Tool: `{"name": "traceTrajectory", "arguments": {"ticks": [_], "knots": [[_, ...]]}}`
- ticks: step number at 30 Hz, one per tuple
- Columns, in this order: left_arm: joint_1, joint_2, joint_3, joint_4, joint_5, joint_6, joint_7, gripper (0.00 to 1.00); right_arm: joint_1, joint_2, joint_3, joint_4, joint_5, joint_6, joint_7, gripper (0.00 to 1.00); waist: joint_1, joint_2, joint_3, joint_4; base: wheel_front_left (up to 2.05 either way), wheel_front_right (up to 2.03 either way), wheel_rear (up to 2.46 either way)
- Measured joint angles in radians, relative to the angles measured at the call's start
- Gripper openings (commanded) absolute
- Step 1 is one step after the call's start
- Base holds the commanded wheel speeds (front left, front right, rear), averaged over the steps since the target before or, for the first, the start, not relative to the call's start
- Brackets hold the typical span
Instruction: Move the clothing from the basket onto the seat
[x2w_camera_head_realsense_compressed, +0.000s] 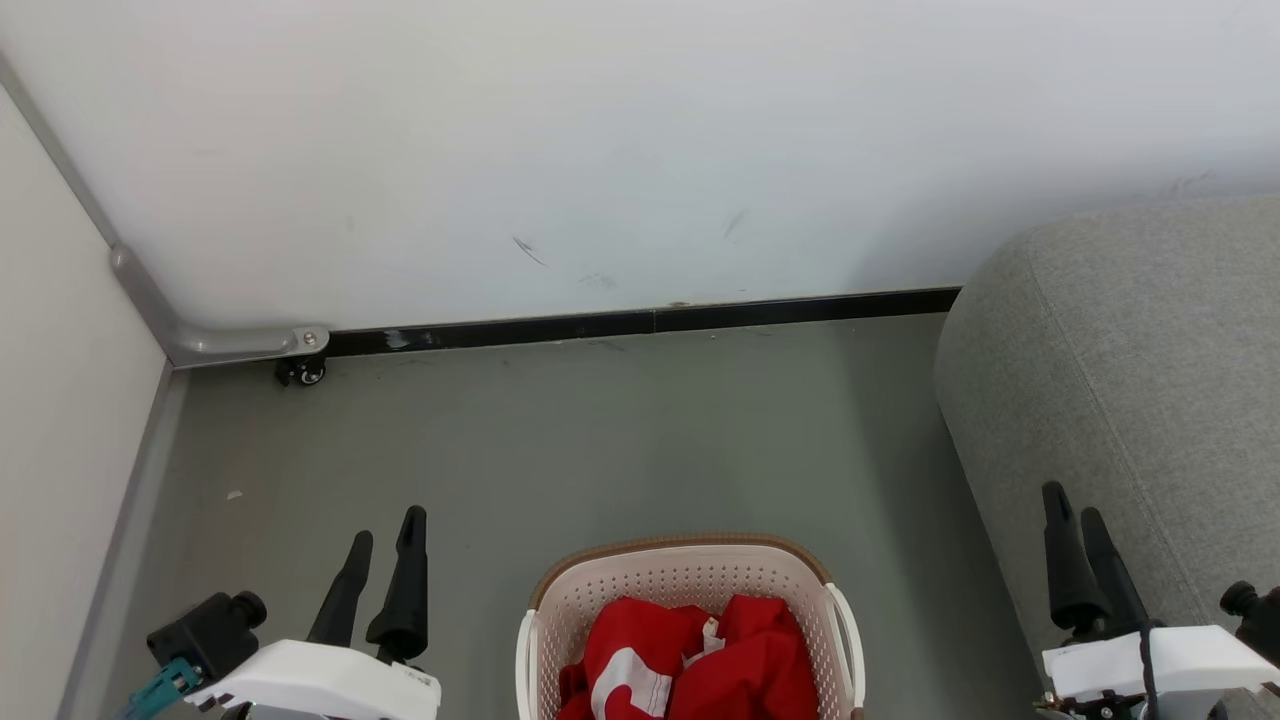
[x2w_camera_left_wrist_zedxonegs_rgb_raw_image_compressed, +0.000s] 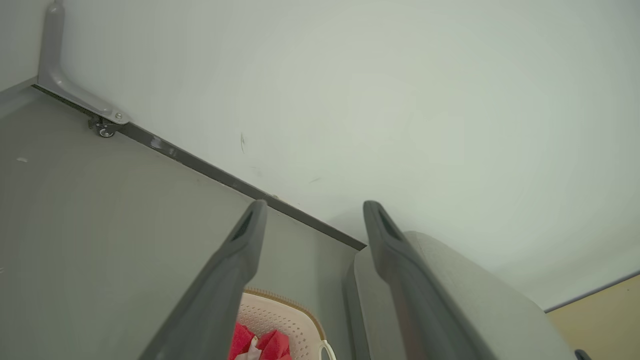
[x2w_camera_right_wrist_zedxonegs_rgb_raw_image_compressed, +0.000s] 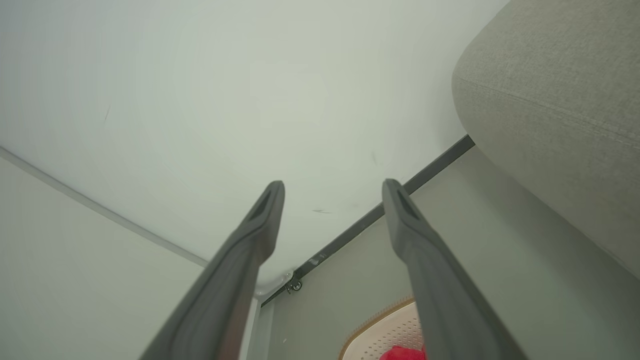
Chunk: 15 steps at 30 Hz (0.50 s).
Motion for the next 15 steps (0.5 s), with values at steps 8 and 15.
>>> {"name": "traceTrajectory", "arguments": {"ticks": [8, 15], "knots": [[0.0, 0.006, -0.033, -0.014, 0.155, 0.038, -0.028, 1.0, 0.006, 0.007, 0.0, -0.004, -0.142, 0.001, -0.014, 1.0, -0.0064, 0.0, 0.005, 0.0, 0.0, 0.0, 0.0], [0.0, 0.021, -0.061, -0.028, 0.298, 0.078, -0.053, 1.0, 0.011, 0.014, 0.0, -0.012, -0.252, 0.001, -0.026, 1.0, -0.0088, 0.0, 0.007, 0.002, 0.0, 0.0, 0.0]]}}
